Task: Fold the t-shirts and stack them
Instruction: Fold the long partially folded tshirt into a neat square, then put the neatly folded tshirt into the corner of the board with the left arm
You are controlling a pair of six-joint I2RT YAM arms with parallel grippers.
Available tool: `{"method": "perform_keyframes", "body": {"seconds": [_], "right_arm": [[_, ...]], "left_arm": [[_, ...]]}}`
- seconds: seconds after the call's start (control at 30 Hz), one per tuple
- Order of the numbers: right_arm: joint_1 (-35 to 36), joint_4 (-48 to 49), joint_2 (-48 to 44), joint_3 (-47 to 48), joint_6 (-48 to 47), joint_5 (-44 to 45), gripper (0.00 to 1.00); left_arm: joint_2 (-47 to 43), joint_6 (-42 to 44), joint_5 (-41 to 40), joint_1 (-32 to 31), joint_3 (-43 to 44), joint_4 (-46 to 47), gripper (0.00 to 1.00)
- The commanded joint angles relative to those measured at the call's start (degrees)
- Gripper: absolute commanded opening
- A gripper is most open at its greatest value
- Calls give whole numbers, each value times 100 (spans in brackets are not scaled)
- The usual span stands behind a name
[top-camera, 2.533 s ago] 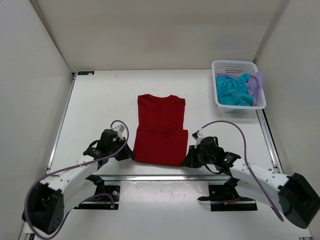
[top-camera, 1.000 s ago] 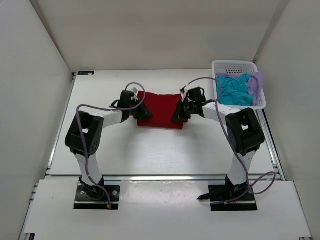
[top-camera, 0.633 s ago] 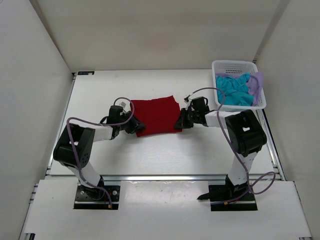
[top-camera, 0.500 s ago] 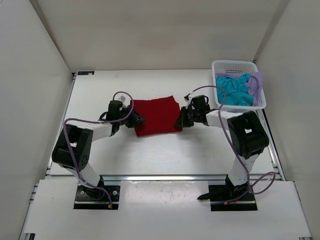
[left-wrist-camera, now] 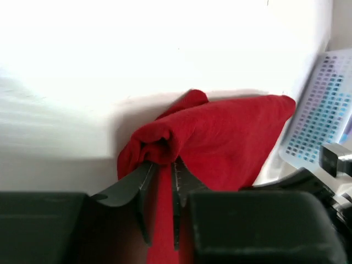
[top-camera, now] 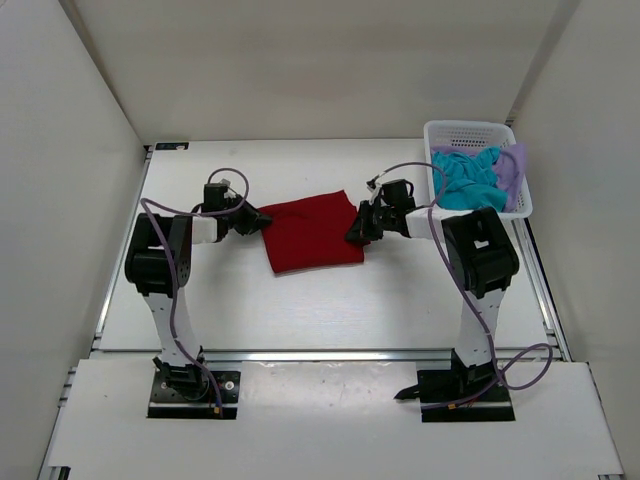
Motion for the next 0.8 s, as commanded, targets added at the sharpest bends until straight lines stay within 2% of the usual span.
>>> {"method": "perform_keyframes", "body": {"seconds": [0.0, 0.23, 0.3, 0.33, 0.37, 0.43, 0.47, 0.5, 0.57, 0.63, 0.77], "right_arm": [[-11, 114, 40, 95, -13, -18, 0], [94, -88, -346, 315, -136, -9, 2], [208, -123, -644, 272, -206, 104, 12], [218, -106, -742, 219, -241, 140, 22], [296, -115, -917, 114, -224, 193, 27], [419, 112, -1487, -420, -181, 280, 43], [437, 210, -1577, -606, -58, 307, 50], [498, 411, -1873, -938, 39, 316, 53], [604, 641, -2218, -1476, 101, 395, 62], [727, 843, -2656, -2090, 189, 369, 67], [876, 1133, -3325, -2918, 365, 482, 76]], "left_arm": [[-309, -8, 176, 123, -165, 201, 25], [-1689, 218, -96, 9, -674, 493, 20], [-2145, 395, -167, 44, -911, 299, 20], [-2269, 596, -272, -17, -982, 221, 21], [-2557, 737, -377, -26, -1139, 20, 21], [-3042, 1246, -1008, -350, -1630, -148, 21], [-3348, 1353, -1098, -395, -1763, -149, 24], [-3525, 1484, -1038, -457, -1991, -132, 28], [-3545, 1722, -749, -439, -2168, -262, 46], [-3387, 1836, -756, -483, -2195, -535, 56], [-2965, 1820, -844, -527, -2196, -606, 66]]}}
